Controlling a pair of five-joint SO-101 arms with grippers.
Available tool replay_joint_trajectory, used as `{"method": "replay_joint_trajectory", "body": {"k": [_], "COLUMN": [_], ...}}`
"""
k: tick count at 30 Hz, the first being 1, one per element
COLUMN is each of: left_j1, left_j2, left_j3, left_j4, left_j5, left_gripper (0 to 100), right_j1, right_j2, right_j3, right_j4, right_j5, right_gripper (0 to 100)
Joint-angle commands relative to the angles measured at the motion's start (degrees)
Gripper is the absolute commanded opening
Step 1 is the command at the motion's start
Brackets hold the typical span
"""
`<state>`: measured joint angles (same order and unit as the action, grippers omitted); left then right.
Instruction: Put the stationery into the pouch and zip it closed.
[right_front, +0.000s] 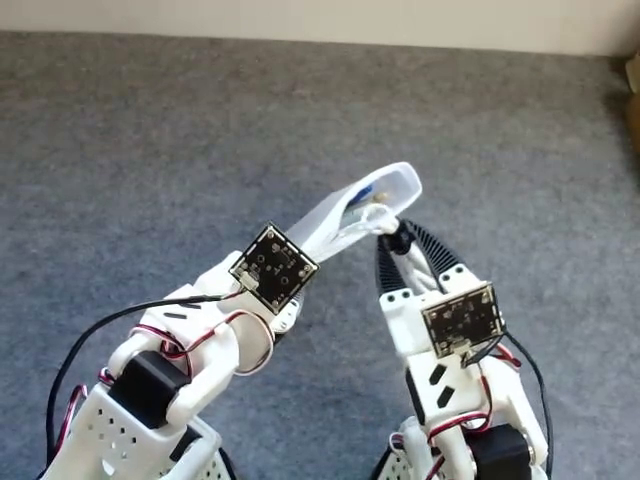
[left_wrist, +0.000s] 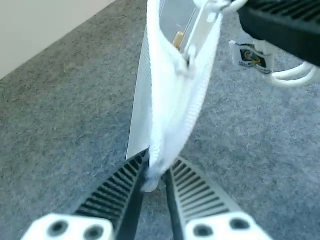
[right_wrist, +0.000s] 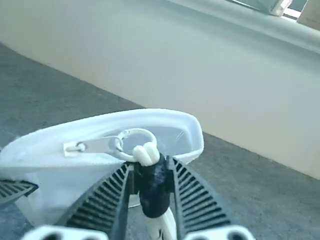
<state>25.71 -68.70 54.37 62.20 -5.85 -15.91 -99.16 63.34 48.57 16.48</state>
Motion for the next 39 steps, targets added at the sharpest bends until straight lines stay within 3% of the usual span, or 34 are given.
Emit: {"method": "replay_joint_trajectory", "body": {"k": [1, 10, 31, 39], "left_j1": [-1.27, -1.27, -1.36, -1.36], "left_j2": [0.31, 0.31, 0.31, 0.31], "left_j3": [0.31, 0.40, 0.40, 0.40], "left_j4": [1.14, 1.14, 1.14, 1.14], "left_j5": [0.70, 0.62, 0.62, 0.62], "left_gripper": [1, 1, 1, 1], "right_j1": [4.44, 4.70, 15.34, 15.69], "right_j2": [-0.40, -0.57, -0.40, -0.40], "right_j3": [-3.38, -3.30, 0.13, 0.13], "right_j4": [-4.18, -4.18, -9.10, -9.10], "right_j5": [0.18, 0.44, 0.53, 0.53], "right_gripper": [0.5, 0.5, 0.5, 0.5]}}
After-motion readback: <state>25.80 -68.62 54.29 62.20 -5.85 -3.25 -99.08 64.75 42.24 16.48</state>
